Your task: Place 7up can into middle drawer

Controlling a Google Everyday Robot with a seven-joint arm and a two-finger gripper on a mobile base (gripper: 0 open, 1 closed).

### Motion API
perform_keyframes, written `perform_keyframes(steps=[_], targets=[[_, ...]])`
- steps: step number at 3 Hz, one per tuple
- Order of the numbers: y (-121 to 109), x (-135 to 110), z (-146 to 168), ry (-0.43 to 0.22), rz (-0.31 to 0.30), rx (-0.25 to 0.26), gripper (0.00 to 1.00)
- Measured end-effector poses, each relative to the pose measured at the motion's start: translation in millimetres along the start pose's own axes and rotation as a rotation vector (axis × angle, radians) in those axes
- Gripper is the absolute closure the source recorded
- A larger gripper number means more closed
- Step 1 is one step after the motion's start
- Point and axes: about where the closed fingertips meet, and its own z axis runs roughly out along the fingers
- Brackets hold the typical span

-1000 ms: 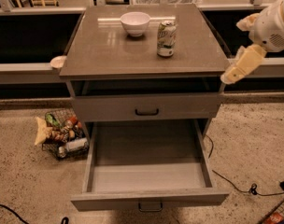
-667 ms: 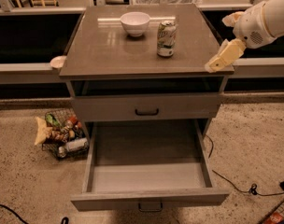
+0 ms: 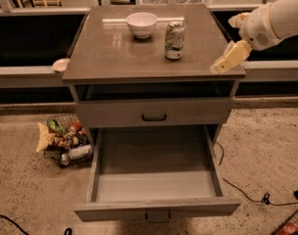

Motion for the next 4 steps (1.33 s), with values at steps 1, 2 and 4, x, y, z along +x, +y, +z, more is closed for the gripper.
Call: perform_keyframes(steps=[1,2,4], targets=[[-25.0,-2.9,29.8,-0.089,0.037,0.035,0.00],[-51.5,-14.0,70.3,-0.200,0.086,0.057,0.00],[-75.1,-38.0,121.8,-0.348,0.152,0.059,0.00]])
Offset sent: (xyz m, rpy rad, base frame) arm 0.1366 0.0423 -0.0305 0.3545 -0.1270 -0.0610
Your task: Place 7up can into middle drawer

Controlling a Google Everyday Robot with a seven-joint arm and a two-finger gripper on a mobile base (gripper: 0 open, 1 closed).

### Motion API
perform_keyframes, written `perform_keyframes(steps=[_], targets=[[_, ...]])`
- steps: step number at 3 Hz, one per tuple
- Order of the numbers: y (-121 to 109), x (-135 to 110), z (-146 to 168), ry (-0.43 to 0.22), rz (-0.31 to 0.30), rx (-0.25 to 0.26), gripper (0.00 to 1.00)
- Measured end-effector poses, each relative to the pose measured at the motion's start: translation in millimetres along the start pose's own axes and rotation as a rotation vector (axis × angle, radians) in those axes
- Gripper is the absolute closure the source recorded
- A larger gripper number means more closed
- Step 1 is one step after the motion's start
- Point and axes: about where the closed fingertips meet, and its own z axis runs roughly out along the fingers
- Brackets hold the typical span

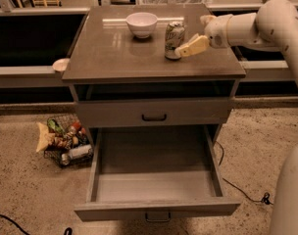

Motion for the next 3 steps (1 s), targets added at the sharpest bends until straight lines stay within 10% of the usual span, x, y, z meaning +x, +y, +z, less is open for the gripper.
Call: perform_keyframes(steps=[2,3], targets=[[-3.7,-18.5,38.5,-0.115,0.059,-0.008,0.04],[-3.3,-19.6,46.5,-0.133,0.073,-0.015,0.26]])
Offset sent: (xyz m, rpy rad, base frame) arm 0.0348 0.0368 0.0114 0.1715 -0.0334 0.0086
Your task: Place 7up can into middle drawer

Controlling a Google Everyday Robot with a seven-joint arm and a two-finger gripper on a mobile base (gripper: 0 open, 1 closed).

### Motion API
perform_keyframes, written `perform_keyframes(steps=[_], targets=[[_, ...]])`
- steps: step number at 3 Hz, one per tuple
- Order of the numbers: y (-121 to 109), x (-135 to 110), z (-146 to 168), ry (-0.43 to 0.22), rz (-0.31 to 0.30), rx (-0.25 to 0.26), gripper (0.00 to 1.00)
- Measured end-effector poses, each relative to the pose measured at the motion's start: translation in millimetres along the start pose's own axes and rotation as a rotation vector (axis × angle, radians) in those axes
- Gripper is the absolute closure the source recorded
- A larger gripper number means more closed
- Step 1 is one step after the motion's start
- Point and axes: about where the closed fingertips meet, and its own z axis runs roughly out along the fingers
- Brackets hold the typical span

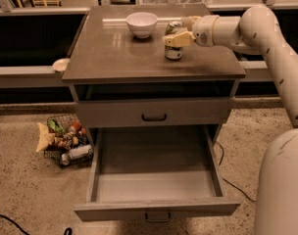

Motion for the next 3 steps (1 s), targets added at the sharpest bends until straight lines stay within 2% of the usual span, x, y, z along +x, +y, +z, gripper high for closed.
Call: perform_keyframes(steps=[2,3], targets=[[12.9,-5.8,-3.9,-0.062,0.018,-0.020,0.72],[28.2,-23.9,-27.4,-0.116,-0.007,-0.028,0.95]])
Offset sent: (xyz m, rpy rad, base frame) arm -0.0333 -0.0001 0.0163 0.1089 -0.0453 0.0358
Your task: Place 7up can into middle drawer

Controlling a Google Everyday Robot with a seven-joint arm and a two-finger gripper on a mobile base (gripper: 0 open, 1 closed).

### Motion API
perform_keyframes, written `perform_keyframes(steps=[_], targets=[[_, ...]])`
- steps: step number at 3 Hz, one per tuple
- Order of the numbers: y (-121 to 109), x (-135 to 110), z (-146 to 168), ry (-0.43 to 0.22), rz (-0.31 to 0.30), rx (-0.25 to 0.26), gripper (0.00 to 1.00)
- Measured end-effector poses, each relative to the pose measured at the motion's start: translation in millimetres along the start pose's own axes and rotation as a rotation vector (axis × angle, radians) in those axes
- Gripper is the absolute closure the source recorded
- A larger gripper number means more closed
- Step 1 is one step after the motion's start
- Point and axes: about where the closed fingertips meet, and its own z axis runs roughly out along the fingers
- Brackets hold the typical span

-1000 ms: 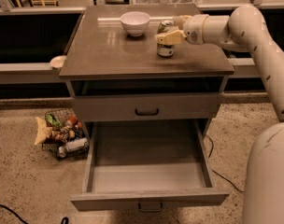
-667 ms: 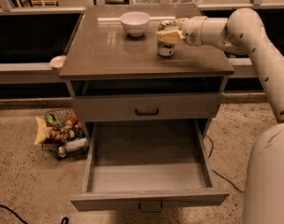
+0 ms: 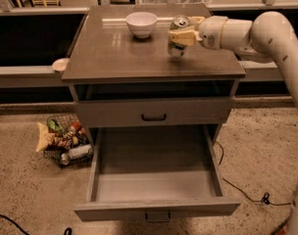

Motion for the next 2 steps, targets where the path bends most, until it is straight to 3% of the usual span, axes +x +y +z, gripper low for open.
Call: perform_keyframes(steps=[1,2], targets=[[23.4,-27.5,-40.8,-0.013,-0.060,-0.024,1.00],[23.5,-27.3,-39.6,-0.016,-0.057,-0.027,1.00]])
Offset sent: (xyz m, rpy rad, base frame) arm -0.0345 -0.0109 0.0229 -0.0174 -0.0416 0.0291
